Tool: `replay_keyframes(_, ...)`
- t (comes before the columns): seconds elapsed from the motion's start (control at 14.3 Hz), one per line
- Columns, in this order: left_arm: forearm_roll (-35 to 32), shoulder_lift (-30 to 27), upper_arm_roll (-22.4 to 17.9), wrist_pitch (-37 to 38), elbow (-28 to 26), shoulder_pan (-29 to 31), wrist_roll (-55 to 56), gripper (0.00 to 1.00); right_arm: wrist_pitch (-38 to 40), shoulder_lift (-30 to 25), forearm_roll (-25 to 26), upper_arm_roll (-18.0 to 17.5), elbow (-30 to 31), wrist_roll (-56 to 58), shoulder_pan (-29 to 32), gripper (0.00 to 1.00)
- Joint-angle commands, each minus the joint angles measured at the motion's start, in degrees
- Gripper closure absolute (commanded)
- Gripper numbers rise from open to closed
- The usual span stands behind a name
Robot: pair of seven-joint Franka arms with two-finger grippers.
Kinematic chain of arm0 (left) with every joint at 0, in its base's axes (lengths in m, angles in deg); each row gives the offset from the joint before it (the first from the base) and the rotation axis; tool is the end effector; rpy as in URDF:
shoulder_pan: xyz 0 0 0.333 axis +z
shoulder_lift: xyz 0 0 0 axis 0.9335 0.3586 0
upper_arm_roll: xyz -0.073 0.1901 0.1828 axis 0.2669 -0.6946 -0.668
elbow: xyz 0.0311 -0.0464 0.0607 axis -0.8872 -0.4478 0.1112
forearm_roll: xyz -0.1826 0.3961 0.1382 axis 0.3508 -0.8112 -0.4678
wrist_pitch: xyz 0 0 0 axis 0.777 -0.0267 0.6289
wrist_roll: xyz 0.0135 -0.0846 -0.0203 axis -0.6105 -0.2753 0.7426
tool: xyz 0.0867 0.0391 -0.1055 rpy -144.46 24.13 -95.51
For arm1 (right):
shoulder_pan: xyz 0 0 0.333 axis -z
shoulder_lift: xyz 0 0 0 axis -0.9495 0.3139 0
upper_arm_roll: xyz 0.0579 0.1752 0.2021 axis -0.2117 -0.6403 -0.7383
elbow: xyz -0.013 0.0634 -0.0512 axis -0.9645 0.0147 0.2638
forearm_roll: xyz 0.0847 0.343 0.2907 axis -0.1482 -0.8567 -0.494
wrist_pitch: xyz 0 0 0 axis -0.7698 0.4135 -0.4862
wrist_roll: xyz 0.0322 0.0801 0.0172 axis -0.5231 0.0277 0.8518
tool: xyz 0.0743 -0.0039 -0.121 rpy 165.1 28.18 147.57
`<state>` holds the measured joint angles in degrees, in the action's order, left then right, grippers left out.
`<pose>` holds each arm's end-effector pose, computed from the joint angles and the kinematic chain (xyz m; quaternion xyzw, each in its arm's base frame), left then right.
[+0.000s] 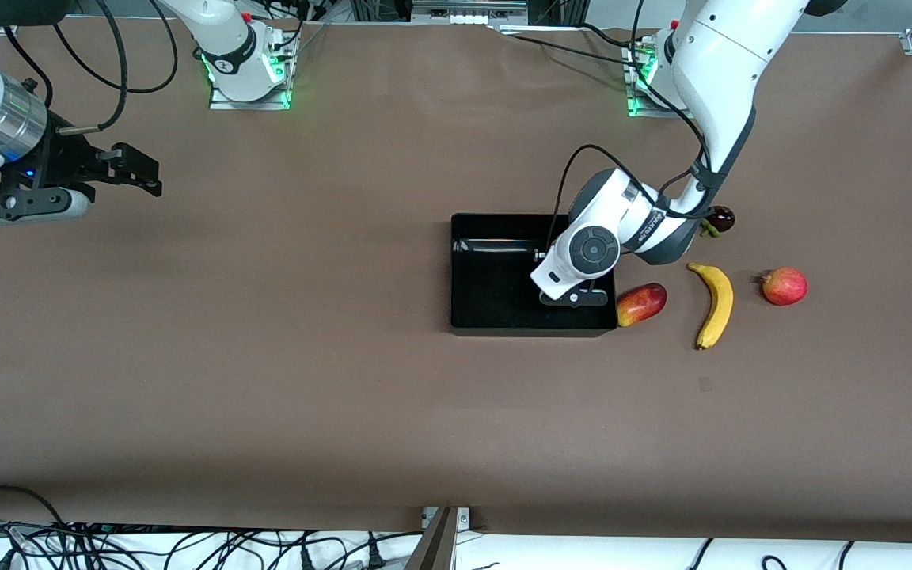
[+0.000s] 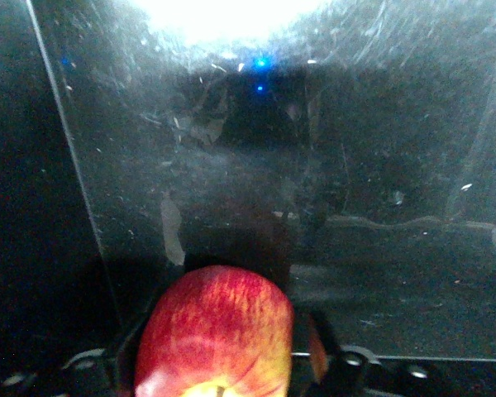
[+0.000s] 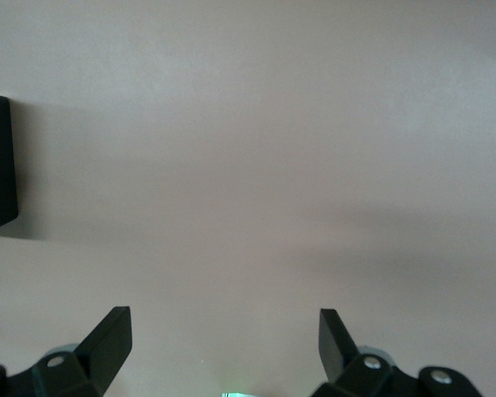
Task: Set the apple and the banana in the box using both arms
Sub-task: 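Carry the red apple over the black box with the left gripper, then open the left gripper to drop the apple into the box, then lower the left gripper onto the yellow banana and grasp it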
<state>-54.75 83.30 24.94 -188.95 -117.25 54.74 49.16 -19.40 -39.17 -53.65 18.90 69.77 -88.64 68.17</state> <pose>0.5367 -0.3255 0.0794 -0.9850 -0.0091 0.1707 0.0219 0.6216 0.0878 0.5192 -0.9981 -0.0456 0.0388 0.0160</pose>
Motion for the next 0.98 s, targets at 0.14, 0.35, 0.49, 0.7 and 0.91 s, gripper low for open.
replay_keyframes(0.14, -1.01, -4.98, 0.0, 19.42, 13.31, 2.2, 0.34, 0.0, -0.99, 0.63, 1.63, -1.15, -1.11, -0.3, 1.52, 0.0)
replay_keyframes(0.35, -5.2, -4.89, -1.57, 29.94, 21.1, 6.57, -11.11, 0.0, -1.26, 0.63, 1.72, -1.24, -1.11, -0.3, 1.52, 0.0)
replay_keyframes(0.49, -8.38, -4.81, -1.75, 29.25, 21.1, 10.97, -23.86, 0.0, -1.34, 0.72, 1.72, -1.15, -1.11, -0.38, 1.52, 0.0)
replay_keyframes(0.7, -13.04, -2.18, -1.75, 20.84, 19.96, 17.56, -36.27, 0.0, -2.91, 1.07, 1.72, -1.15, -1.11, -0.38, 1.61, 0.0)
replay_keyframes(0.91, -13.23, 2.13, -1.67, 13.44, 17.33, 22.06, -43.59, 0.0, -3.28, 1.07, 1.72, -1.24, -1.11, -0.3, 1.52, 0.0)
